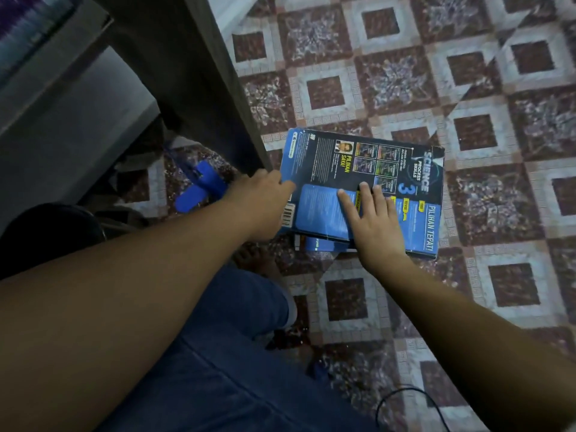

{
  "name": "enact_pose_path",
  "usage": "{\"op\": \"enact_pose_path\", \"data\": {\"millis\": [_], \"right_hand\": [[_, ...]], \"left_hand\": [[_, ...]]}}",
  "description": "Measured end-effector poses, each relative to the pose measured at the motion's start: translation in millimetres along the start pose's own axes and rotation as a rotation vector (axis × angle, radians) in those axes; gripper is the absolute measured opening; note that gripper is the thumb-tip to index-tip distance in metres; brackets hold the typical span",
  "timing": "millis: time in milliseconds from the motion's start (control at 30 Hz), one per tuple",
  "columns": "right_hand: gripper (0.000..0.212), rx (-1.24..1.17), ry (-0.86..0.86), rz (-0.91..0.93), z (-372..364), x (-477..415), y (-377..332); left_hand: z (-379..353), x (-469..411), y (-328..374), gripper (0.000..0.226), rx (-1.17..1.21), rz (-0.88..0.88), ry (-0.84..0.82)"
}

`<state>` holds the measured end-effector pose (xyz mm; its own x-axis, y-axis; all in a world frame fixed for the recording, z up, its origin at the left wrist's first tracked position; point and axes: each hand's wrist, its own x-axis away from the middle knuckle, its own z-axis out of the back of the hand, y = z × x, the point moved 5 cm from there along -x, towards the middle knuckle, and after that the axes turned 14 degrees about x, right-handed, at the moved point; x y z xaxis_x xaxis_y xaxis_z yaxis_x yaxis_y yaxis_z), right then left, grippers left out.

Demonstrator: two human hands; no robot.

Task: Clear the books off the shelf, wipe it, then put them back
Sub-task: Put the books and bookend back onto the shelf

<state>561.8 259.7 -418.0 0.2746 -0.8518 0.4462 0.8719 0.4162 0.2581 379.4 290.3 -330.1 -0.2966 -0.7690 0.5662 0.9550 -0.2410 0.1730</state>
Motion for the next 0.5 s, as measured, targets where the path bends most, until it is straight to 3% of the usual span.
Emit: {"op": "enact_pose_path", "data": {"millis": [133, 267, 367, 500], "right_hand": [[0.101, -0.025, 0.016, 0.006, 10.5, -0.1, 6.1], [0.068, -0.097, 0.094, -0.068, 42.1, 10.1, 21.7], [0.051, -0.088, 0.149, -0.165, 88.9, 23.3, 34.9], [0.041, -0.117, 0.124, -0.163, 154.2, 51.3, 41.3]], "left_hand": [[-4.6, -4.4, 6.2, 0.062, 0.0, -0.049, 0.004], [-3.0, -2.0, 15.7, 0.073, 0.005, -0.133, 0.027], [15.7, 6.6, 22.4, 0.074, 0.082, -0.197, 0.155], [57.5, 30.7, 22.9, 0.055, 0.2, -0.169, 0.354]]}}
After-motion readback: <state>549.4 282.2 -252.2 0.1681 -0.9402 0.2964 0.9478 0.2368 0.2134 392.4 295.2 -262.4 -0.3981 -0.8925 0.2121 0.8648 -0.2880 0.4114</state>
